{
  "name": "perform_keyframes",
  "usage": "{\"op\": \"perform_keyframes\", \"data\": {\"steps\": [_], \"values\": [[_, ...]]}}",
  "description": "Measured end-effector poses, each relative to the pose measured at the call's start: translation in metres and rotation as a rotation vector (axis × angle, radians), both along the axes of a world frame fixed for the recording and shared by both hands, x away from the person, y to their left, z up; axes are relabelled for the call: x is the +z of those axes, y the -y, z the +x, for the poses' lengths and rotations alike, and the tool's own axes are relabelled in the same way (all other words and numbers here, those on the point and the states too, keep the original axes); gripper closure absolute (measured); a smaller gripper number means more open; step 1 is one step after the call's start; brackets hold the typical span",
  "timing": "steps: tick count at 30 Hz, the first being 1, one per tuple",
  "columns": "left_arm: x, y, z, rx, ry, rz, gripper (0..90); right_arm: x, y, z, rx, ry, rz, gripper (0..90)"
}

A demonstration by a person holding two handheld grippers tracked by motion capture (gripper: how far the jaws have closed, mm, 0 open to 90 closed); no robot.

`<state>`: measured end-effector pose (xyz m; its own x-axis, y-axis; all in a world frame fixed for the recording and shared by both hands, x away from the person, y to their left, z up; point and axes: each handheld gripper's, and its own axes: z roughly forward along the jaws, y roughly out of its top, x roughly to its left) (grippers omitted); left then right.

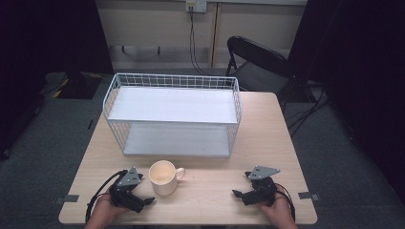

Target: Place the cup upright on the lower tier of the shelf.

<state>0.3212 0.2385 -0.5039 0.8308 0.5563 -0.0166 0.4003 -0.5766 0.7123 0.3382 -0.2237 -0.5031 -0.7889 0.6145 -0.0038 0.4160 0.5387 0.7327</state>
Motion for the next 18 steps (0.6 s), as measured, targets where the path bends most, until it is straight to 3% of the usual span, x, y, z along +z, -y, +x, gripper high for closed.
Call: {"op": "perform_keyframes", "data": {"steps": [6,11,18], "values": [[0.004,-0.003,0.0,0.045,-0.016,-0.002,15.9,0.0,0.0,0.0,0.0,0.0,0.0,13.0],[0.007,-0.004,0.001,0.042,-0.047,0.0,15.7,0.0,0.0,0.0,0.0,0.0,0.0,13.0],[0.015,-0.005,0.002,0.066,-0.059,-0.05,16.4,0.0,0.0,0.0,0.0,0.0,0.0,13.0]]}}
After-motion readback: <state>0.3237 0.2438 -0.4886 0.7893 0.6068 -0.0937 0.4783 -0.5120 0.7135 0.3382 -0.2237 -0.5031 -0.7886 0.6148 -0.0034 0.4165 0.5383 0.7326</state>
